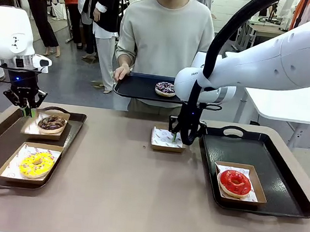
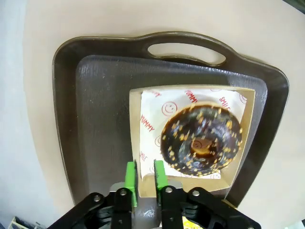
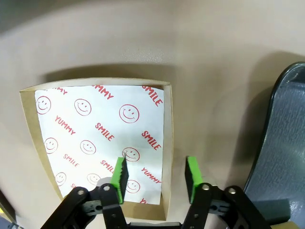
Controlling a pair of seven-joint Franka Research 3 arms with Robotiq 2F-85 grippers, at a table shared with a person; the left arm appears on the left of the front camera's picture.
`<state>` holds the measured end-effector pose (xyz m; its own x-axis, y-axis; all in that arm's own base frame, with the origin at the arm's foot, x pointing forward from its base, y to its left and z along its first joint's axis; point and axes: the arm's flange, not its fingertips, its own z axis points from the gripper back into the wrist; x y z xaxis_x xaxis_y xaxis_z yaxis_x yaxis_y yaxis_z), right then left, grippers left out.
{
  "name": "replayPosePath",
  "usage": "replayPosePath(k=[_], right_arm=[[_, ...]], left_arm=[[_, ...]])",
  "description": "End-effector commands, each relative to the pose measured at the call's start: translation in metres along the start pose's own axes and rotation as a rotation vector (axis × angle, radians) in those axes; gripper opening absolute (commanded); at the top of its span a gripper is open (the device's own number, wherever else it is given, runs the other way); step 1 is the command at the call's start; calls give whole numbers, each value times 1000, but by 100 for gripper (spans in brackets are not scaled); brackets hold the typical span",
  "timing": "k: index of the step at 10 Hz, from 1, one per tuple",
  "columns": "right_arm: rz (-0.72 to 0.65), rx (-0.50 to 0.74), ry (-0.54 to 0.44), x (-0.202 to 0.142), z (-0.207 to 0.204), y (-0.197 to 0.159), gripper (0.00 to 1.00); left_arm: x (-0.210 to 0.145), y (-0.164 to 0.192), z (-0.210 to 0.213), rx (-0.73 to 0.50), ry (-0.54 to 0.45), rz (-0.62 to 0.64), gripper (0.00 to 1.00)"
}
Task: Individually package the donuts and arrange them on the tray.
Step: Place the picked Paper togo box on the Handle tray while simultaneously picking up another Paper togo box from the table with the other hand.
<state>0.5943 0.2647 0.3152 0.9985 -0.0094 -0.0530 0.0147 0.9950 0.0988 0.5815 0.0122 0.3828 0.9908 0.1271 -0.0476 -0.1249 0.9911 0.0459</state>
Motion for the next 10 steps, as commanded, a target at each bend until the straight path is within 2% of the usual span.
replayPosePath(k=[1,2,3,4,10], right_arm=[[7,1,9,5,3,-1,0],[-2,0,7,6,4,-2,0],[-8,-3,6,6,4,-2,3],[-10,-2,6,6,4,-1,0],[-47,5,-13,4,9,0,0]], left_arm=[[4,-1,5,28,12,6,61],[4,0,6,29,14,7,100],[3,0,7,29,14,5,100],[3,0,7,27,13,4,100],[-2,3,9,14,9,2,100]])
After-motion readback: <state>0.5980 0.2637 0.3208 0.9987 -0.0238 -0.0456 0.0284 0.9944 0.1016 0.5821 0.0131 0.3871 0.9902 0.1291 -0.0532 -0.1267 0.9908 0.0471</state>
